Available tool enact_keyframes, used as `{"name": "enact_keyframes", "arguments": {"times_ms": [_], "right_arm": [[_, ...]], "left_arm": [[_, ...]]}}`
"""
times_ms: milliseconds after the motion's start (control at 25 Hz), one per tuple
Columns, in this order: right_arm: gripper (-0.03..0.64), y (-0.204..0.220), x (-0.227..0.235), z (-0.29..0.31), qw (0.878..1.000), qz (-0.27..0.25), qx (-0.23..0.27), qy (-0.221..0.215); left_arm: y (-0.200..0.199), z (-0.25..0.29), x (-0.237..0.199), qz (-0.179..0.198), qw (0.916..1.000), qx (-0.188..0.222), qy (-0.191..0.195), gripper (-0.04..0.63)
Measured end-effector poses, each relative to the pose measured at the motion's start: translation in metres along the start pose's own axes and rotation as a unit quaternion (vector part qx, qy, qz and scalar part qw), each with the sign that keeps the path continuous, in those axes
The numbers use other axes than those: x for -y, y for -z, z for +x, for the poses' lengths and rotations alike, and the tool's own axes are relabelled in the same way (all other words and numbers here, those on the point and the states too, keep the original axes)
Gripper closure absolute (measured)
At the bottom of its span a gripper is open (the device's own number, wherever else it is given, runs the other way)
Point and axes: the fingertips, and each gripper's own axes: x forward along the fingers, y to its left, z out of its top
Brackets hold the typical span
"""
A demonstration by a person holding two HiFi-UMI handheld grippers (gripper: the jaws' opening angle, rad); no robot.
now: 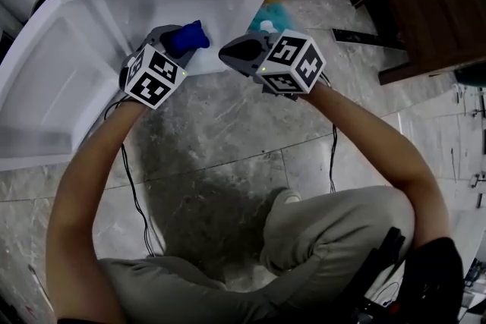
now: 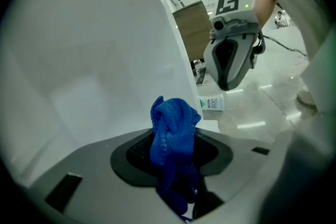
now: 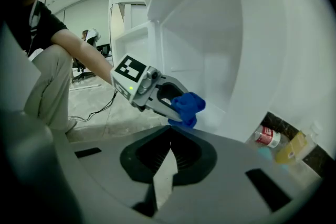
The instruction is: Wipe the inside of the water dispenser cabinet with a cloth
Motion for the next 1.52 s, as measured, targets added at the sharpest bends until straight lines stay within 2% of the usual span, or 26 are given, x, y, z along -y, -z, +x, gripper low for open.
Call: {"name": "enact_keyframes", "arguments": {"times_ms": [240, 400, 560, 600, 760, 880, 960, 1040, 1120, 1240, 1280, 1400, 1440, 1520], "right_arm": [[0.618, 0.032, 0.012, -0.014, 0.999, 0.033, -0.012, 0.004], [0.618, 0.038, 0.011, -0.02, 0.999, 0.054, -0.005, -0.002], [0.618, 0.04, 0.002, -0.022, 0.998, 0.058, -0.007, -0.014], [0.618, 0.039, -0.002, -0.021, 0.998, 0.057, -0.007, -0.017], [0.618, 0.036, -0.017, -0.016, 0.998, 0.053, -0.008, -0.037], [0.618, 0.036, -0.024, -0.014, 0.998, 0.048, -0.013, -0.048], [0.618, 0.036, -0.026, -0.013, 0.997, 0.051, -0.012, -0.052], [0.618, 0.037, -0.027, -0.011, 0.997, 0.057, -0.011, -0.055], [0.618, 0.041, -0.028, -0.009, 0.996, 0.059, -0.015, -0.058], [0.618, 0.045, -0.03, -0.009, 0.996, 0.061, -0.021, -0.062], [0.618, 0.045, -0.03, -0.01, 0.996, 0.061, -0.021, -0.063], [0.618, 0.046, -0.03, -0.015, 0.996, 0.059, -0.022, -0.063], [0.618, 0.047, -0.03, -0.016, 0.996, 0.057, -0.023, -0.062], [0.618, 0.05, -0.029, -0.017, 0.996, 0.054, -0.028, -0.06]], "left_arm": [[-0.007, 0.062, -0.015, 0.056, 0.9978, -0.029, -0.022, 0.417], [-0.013, 0.095, -0.026, 0.063, 0.9961, -0.051, -0.037, 0.419], [-0.016, 0.116, -0.045, 0.122, 0.9871, -0.069, -0.077, 0.419], [-0.015, 0.12, -0.054, 0.126, 0.9853, -0.074, -0.088, 0.419], [-0.011, 0.128, -0.077, 0.09, 0.9847, -0.093, -0.117, 0.419], [-0.013, 0.126, -0.073, 0.089, 0.9864, -0.086, -0.108, 0.419], [-0.014, 0.122, -0.061, 0.118, 0.9859, -0.075, -0.092, 0.419], [-0.014, 0.117, -0.048, 0.177, 0.9788, -0.068, -0.078, 0.424], [-0.013, 0.115, -0.044, 0.211, 0.9726, -0.064, -0.073, 0.425], [-0.012, 0.12, -0.051, 0.199, 0.9743, -0.07, -0.079, 0.425], [-0.011, 0.122, -0.055, 0.185, 0.9763, -0.076, -0.082, 0.425], [-0.009, 0.13, -0.07, 0.113, 0.9854, -0.092, -0.088, 0.425], [-0.01, 0.131, -0.072, 0.1, 0.9865, -0.094, -0.089, 0.423], [-0.01, 0.129, -0.072, 0.099, 0.9862, -0.094, -0.093, 0.424]]}}
